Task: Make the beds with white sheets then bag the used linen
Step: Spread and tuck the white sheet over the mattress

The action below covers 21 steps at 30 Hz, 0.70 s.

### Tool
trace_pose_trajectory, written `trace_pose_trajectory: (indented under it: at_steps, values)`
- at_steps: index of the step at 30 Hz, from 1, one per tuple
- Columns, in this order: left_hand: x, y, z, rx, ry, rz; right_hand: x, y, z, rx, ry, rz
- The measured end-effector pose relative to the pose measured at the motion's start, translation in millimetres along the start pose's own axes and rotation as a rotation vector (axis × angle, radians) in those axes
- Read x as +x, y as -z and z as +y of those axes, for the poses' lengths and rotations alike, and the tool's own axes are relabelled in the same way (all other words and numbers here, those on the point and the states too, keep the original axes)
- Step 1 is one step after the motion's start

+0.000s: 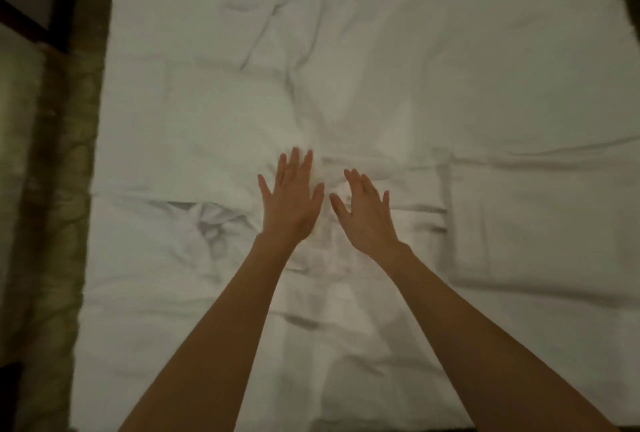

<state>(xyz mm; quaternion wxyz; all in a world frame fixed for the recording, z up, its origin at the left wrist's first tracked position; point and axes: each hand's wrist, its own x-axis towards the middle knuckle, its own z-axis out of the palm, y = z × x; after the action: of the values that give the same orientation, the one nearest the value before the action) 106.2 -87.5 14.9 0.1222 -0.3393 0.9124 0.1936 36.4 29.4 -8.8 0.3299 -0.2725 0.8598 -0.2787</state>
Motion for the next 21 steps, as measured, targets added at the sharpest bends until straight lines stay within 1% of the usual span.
trace_pose_trajectory:
  at_steps: [2,4,6,8,10,12,14,15,17,19,21]
  values:
    - [1,14,-44,-0.048,0.093,0.009,13,-27,-27,0.244,-0.142,-0.008]
    - [1,24,-81,-0.135,0.18,0.007,28,-46,-44,0.477,-0.351,0.065]
    - [0,28,-108,-0.245,0.222,-0.001,41,-53,-50,0.636,-0.539,0.115]
    - [-3,24,-122,-0.368,0.254,0.008,50,-52,-51,0.787,-0.639,0.118]
    - [-7,18,-127,-0.494,0.303,0.044,52,-47,-53,0.905,-0.603,0.197]
    - [-11,12,-122,-0.585,0.343,0.036,51,-40,-59,0.952,-0.502,0.312]
    - [-10,8,-111,-0.71,0.382,-0.053,51,-29,-65,0.928,-0.398,0.395]
    - [-9,8,-106,-0.822,0.419,-0.095,52,-22,-68,0.912,-0.357,0.433]
    - [-7,9,-93,-1.123,0.536,-0.202,58,-3,-69,0.873,-0.295,0.537]
    - [-5,9,-82,-1.383,0.611,-0.326,63,19,-61,0.842,-0.276,0.646]
    - [-2,4,-68,-1.51,0.622,-0.38,64,42,-44,0.822,-0.286,0.703]
